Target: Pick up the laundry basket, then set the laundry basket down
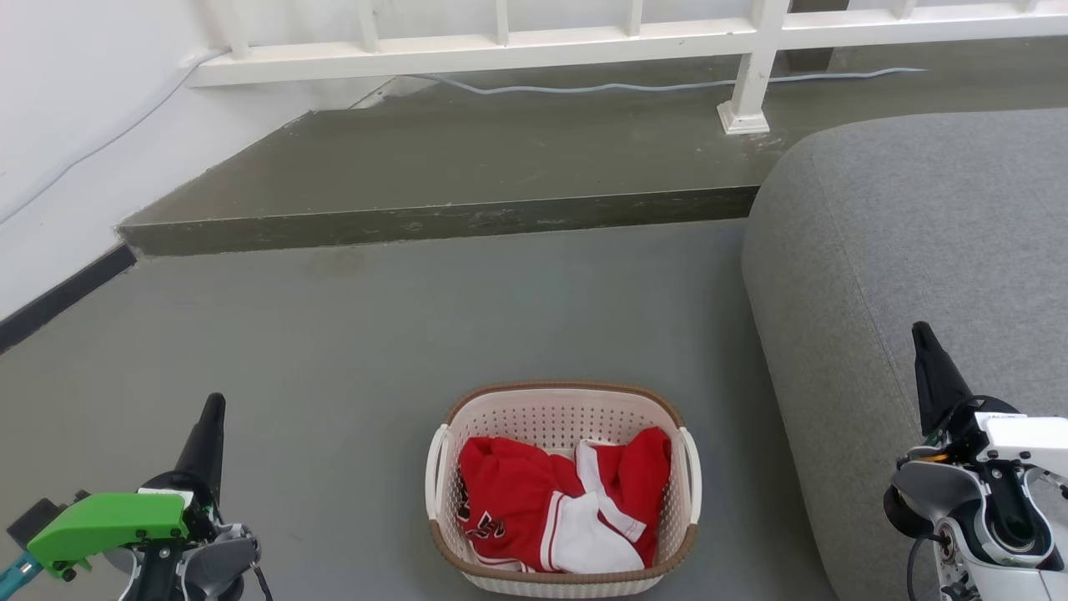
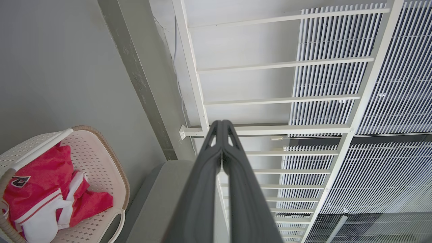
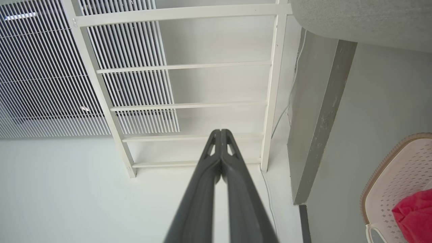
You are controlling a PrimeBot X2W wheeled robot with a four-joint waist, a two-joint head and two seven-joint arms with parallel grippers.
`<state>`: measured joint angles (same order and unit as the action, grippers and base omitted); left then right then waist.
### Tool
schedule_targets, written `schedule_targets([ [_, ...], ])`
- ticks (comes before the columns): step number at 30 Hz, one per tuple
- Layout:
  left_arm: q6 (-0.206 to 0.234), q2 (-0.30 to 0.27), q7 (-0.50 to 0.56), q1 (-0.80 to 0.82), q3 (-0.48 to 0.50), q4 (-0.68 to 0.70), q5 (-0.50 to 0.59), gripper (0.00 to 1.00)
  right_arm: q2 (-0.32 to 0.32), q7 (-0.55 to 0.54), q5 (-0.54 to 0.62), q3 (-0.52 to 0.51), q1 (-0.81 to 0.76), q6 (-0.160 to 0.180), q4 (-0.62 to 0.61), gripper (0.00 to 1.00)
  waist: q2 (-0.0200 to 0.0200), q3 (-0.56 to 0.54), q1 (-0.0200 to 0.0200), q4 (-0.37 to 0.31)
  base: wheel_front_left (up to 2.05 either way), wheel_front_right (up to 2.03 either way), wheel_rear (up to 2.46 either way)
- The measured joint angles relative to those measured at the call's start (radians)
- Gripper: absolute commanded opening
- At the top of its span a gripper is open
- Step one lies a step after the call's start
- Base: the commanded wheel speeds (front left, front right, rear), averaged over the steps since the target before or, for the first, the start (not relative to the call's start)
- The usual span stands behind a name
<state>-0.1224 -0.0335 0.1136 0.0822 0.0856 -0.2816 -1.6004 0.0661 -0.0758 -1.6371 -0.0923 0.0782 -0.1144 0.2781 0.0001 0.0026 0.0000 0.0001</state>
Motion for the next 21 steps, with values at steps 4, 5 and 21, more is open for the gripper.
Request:
schedule_targets([
  [4, 0.000, 0.000, 0.000, 0.000, 0.000, 0.000, 0.000, 0.00, 0.000, 0.000, -0.001, 0.000, 0.000, 0.000, 0.002, 0.00, 0.0000, 0.000, 0.0000, 0.000, 0.00, 0.00, 0.00],
  [5, 0.000, 0.000, 0.000, 0.000, 0.000, 0.000, 0.000, 0.00, 0.000, 0.000, -0.001, 0.000, 0.000, 0.000, 0.002, 0.00, 0.0000, 0.000, 0.0000, 0.000, 0.00, 0.00, 0.00],
  [21, 0.000, 0.000, 0.000, 0.000, 0.000, 0.001, 0.000, 0.00, -0.001, 0.000, -0.001, -0.001, 0.000, 0.000, 0.003, 0.00, 0.0000, 0.000, 0.0000, 0.000, 0.00, 0.00, 0.00],
])
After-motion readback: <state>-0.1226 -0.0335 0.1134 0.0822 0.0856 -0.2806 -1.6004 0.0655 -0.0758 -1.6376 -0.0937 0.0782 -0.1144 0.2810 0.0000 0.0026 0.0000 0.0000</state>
